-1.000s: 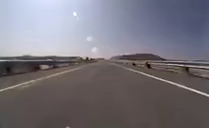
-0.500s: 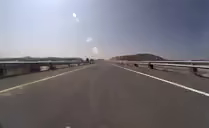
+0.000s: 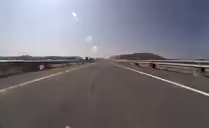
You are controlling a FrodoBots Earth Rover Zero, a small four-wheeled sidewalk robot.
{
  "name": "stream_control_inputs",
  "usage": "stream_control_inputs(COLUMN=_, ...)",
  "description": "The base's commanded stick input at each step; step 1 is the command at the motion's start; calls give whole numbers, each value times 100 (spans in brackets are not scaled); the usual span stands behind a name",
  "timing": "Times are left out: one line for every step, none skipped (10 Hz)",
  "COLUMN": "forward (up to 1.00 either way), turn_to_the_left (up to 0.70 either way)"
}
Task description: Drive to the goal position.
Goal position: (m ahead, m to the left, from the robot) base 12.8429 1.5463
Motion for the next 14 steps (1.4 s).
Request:
stream_control_inputs(forward=100, turn_to_the_left=0)
stream_control_inputs(forward=100, turn_to_the_left=0)
stream_control_inputs(forward=100, turn_to_the_left=0)
stream_control_inputs(forward=100, turn_to_the_left=0)
stream_control_inputs(forward=100, turn_to_the_left=0)
stream_control_inputs(forward=100, turn_to_the_left=0)
stream_control_inputs(forward=100, turn_to_the_left=0)
stream_control_inputs(forward=100, turn_to_the_left=0)
stream_control_inputs(forward=100, turn_to_the_left=0)
stream_control_inputs(forward=100, turn_to_the_left=0)
stream_control_inputs(forward=100, turn_to_the_left=0)
stream_control_inputs(forward=100, turn_to_the_left=0)
stream_control_inputs(forward=100, turn_to_the_left=0)
stream_control_inputs(forward=100, turn_to_the_left=11)
